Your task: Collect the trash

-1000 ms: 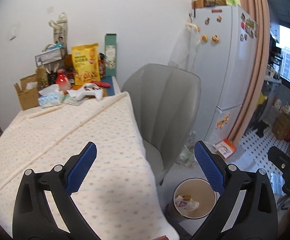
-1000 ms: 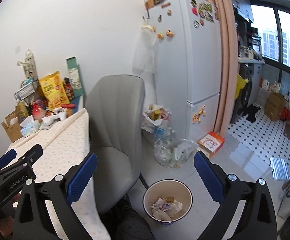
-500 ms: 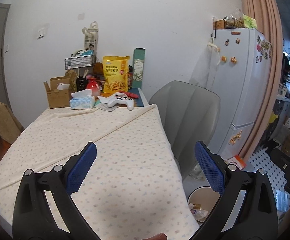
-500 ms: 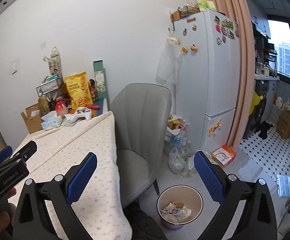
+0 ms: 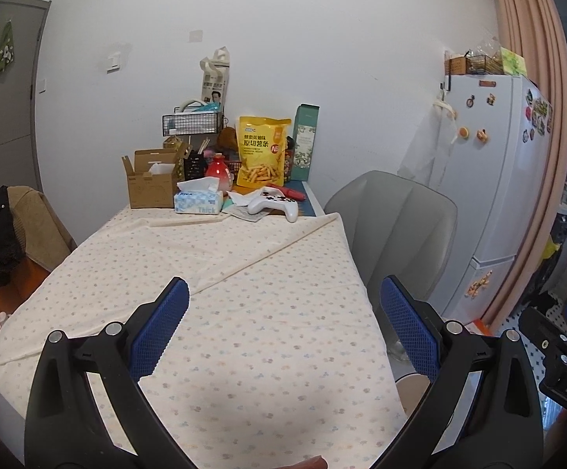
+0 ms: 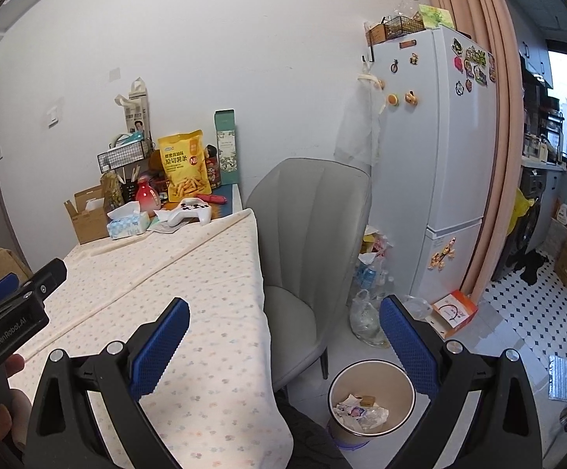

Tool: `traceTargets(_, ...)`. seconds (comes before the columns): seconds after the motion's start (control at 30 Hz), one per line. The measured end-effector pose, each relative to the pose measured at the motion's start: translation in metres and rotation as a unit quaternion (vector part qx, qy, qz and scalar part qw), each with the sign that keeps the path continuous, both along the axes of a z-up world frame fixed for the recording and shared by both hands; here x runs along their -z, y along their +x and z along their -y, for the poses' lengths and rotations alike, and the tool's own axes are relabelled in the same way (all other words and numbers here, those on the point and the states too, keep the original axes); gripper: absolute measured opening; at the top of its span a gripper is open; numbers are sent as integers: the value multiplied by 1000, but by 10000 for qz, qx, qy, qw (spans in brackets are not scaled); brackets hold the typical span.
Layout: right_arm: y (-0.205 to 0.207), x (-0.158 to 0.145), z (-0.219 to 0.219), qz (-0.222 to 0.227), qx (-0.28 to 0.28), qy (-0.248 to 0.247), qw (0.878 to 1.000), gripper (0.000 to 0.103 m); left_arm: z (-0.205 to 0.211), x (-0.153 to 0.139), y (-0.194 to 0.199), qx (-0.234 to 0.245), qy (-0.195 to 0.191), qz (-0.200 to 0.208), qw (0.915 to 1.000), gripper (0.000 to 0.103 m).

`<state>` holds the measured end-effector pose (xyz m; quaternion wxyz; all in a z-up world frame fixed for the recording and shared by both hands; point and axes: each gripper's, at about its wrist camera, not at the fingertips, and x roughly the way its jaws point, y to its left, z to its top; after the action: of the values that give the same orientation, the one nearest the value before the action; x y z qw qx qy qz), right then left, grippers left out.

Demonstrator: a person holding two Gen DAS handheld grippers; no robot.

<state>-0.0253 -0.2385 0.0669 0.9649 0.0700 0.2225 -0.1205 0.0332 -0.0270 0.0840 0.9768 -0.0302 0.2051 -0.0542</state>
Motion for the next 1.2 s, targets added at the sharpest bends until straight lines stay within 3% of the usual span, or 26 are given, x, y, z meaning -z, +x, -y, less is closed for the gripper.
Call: traceTargets(1.2,12,10,-15,-118,-207,-7,9997,95,-27,9,3,-365,19,-110,9993,97)
